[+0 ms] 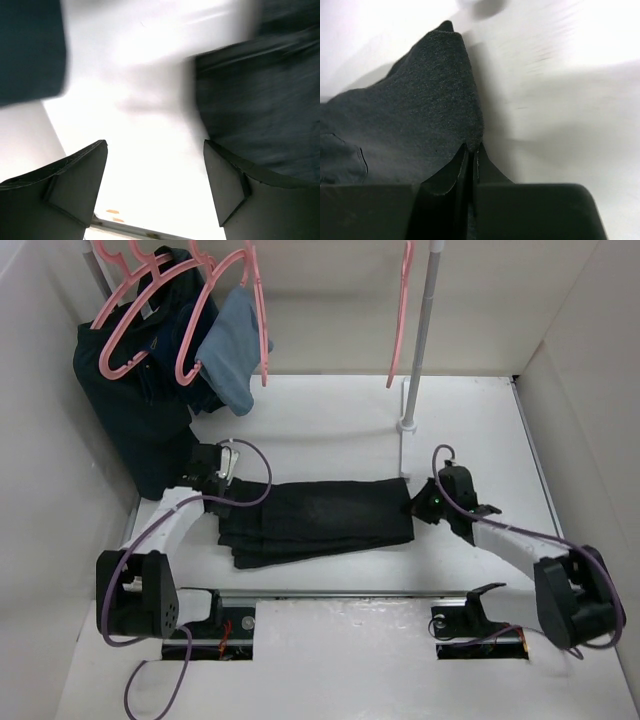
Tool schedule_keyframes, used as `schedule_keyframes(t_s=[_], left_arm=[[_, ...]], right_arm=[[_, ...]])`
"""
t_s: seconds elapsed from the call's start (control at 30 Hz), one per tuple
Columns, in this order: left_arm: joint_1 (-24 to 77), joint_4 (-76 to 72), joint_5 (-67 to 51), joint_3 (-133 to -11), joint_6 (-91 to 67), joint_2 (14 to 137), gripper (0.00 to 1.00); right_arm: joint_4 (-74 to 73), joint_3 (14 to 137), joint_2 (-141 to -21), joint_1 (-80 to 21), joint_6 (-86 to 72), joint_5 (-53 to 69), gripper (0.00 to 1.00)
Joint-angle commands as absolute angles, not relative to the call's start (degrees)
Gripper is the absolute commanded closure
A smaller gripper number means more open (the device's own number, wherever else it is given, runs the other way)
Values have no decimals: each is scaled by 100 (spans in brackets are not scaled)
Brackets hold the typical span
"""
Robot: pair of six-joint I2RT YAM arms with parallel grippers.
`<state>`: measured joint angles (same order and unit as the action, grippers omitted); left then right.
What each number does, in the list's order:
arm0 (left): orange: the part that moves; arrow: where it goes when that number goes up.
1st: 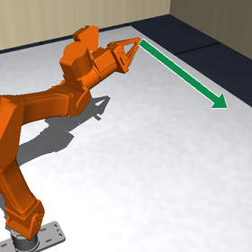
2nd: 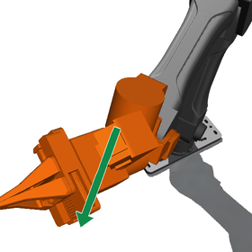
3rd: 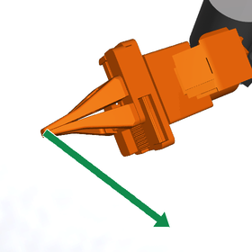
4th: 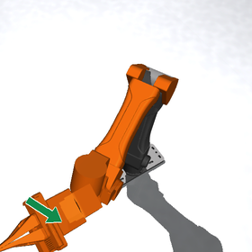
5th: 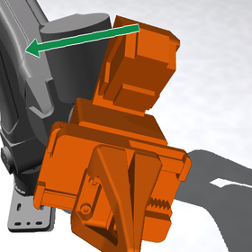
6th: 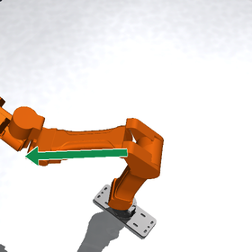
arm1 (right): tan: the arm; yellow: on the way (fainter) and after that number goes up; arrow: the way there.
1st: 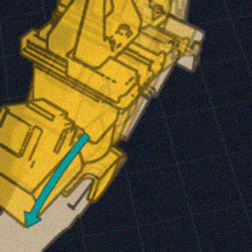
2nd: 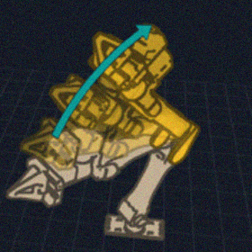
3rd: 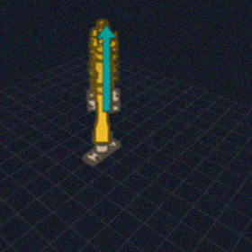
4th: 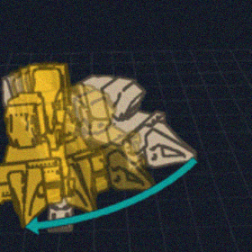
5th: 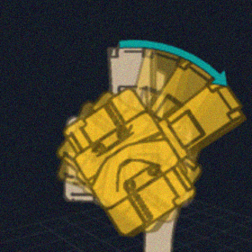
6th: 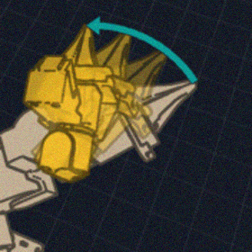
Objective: Place the trousers on the hanger
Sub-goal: Fold the trousers at the center of the board.
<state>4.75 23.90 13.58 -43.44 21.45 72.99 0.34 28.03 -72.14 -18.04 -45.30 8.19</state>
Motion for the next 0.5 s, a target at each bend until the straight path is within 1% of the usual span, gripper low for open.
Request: schedule_keyframes(t_s=[0.0,0.03,0.07,0.1,0.13,0.17,0.2,0.33,0.43,0.47], left_arm=[[404,2539,1470,-4798,2470,7066,26],[457,2697,1372,-4860,2470,7066,26],[457,2785,1275,-4913,2409,7066,26],[457,2873,1187,-4965,2408,6997,26],[509,3013,1056,-5018,2408,6944,26],[510,3076,1055,-5019,2408,6882,26],[510,3137,976,-5019,2408,6717,26],[510,3585,687,-5133,2618,6101,26],[510,4243,72,-5632,2951,5575,26],[510,4689,-417,-6086,3049,5468,26]], right_arm=[[-236,2794,-6584,-1661,-4413,-25,100],[-385,2943,-6505,-1713,-4290,-79,90],[-709,3049,-6391,-1714,-4150,-140,73],[-886,3154,-6337,-1714,-3853,-202,34],[-1070,3286,-6276,-1714,-3702,-333,23],[-1272,3600,-6214,-1714,-3561,-447,16],[-1683,3769,-6031,-1783,-3316,-596,10],[-2477,4613,-5345,-1846,-2814,-1370,10],[-2732,5228,-4854,-1898,-2498,-1678,10],[-2786,5395,-4782,-1898,-2426,-1748,10]])
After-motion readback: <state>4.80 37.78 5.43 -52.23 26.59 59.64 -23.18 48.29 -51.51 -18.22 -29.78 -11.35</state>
